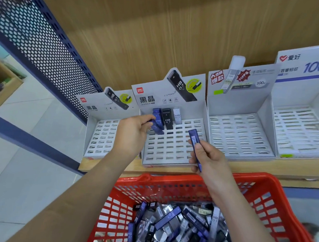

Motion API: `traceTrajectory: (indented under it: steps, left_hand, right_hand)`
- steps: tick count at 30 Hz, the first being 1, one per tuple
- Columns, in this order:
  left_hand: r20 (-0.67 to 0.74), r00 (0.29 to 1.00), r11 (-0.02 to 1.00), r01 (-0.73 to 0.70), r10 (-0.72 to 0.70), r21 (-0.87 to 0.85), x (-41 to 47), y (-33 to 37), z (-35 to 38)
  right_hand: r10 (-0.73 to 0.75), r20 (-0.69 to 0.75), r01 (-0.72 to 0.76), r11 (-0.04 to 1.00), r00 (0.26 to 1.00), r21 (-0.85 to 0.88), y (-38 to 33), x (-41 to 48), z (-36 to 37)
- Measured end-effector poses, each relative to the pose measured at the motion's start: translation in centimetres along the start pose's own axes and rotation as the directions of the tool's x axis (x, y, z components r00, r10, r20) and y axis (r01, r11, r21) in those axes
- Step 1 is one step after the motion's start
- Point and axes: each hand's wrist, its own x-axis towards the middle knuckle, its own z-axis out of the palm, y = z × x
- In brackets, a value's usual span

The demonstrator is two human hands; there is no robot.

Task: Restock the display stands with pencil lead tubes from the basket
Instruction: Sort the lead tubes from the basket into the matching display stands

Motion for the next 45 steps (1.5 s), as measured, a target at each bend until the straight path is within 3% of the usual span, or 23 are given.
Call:
traceTrajectory:
  steps: [4,7,13,15,16,18,19,24,27,33,35,36,38,39,42,45]
  left_hand:
    - [-0.058,0.994,0.994,-0.093,0.096,0.062,0.9,0.3,0.7]
    - [-0.072,0.993,0.99,-0.087,0.095,0.107,1.1,0.7,1.2]
    - [-0.104,0.994,0.99,-0.021,0.036,0.137,0.6,1.3,1.2]
    - [-0.053,0.994,0.995,0.098,-0.098,-0.001,-1.0,2.4,0.9]
    - [0.011,0.978,0.962,0.208,-0.209,-0.177,-2.2,3.3,0.6]
    - [0.187,0.92,0.755,0.389,-0.344,-0.528,-4.6,4.9,0.2]
    - [0.233,0.907,0.67,0.416,-0.35,-0.614,-5.8,5.6,0.0]
    - [0.17,0.913,0.576,0.37,-0.371,-0.729,-9.7,7.6,0.3]
    - [0.1,0.934,0.643,0.312,-0.344,-0.699,-10.0,7.4,-0.4]
    - [-0.009,0.956,0.795,0.239,-0.293,-0.557,-9.8,7.0,-3.7]
    - [-0.073,0.954,0.86,0.229,-0.292,-0.455,-8.7,6.1,-4.8]
    - [-0.104,0.956,0.894,0.216,-0.276,-0.392,-7.9,5.4,-5.2]
    - [-0.132,0.972,0.955,0.154,-0.192,-0.255,-6.2,3.8,-5.7]
    - [-0.13,0.982,0.978,0.113,-0.137,-0.177,-5.5,3.2,-5.7]
    - [-0.118,0.993,0.997,-0.003,0.012,0.074,-3.7,1.7,-5.0]
    - [-0.053,0.989,0.964,-0.125,0.141,0.233,-2.7,1.3,-3.7]
  right_hand:
    - [0.004,0.007,-0.004,0.999,1.0,-0.05,0.3,0.2,-0.1]
    - [-0.007,0.008,0.007,1.0,1.0,-0.025,0.1,0.0,-0.2]
    - [0.074,0.075,-0.097,0.92,0.994,0.378,-0.7,-0.3,-0.3]
    - [0.065,0.091,-0.1,0.877,0.994,0.471,-1.1,-0.5,-0.3]
    - [0.053,0.088,-0.09,0.86,0.995,0.502,-1.2,-0.5,-0.3]
    - [0.012,0.075,-0.051,0.837,0.997,0.545,-1.5,-0.4,-0.2]
    - [-0.012,0.07,-0.029,0.832,0.997,0.555,-1.7,-0.4,-0.1]
    - [-0.032,0.059,-0.003,0.856,0.998,0.517,-2.6,-1.3,0.2]
    - [0.022,0.045,-0.041,0.882,0.999,0.469,-2.9,-2.2,0.5]
    - [0.082,-0.008,-0.077,0.96,0.997,0.27,-3.5,-3.3,0.7]
    - [0.023,-0.042,-0.021,0.998,0.999,0.055,-3.3,-3.2,0.7]
    - [-0.052,-0.058,0.043,0.988,0.997,-0.151,-3.1,-3.0,0.6]
    - [-0.214,0.024,0.192,0.811,0.976,-0.552,-2.7,-2.6,0.2]
    - [-0.262,0.09,0.253,0.7,0.961,-0.667,-2.5,-2.4,0.1]
    - [-0.287,0.255,0.364,0.441,0.923,-0.82,-1.5,-2.1,0.4]
    - [-0.246,0.33,0.396,0.305,0.911,-0.866,0.1,-1.7,0.4]
